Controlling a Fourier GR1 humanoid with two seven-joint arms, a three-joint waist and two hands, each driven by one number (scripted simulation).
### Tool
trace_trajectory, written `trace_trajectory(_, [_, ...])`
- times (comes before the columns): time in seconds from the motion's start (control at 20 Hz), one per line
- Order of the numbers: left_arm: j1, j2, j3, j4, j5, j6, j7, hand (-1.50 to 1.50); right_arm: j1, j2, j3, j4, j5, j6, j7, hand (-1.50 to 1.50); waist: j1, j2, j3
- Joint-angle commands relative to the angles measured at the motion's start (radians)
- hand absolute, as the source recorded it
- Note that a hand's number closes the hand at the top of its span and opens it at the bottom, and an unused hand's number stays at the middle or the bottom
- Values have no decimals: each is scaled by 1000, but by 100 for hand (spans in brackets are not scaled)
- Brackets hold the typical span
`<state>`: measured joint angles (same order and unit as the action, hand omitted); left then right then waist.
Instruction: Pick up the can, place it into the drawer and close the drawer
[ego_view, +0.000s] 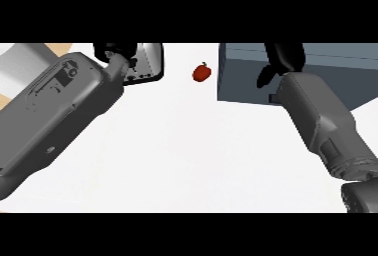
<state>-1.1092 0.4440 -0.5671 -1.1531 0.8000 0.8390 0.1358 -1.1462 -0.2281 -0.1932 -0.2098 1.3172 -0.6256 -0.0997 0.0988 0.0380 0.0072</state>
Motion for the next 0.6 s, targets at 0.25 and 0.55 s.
trace_trajectory(0.25, [21,27,0,-61,-4,0,36,-150,-84,23,-212,-3,-243,121,-199,-150,24,-2,1])
trace_trajectory(0.55, [63,46,3,-81,-10,-8,31,-150,-104,45,-378,-3,-418,236,-284,-150,16,-7,-2])
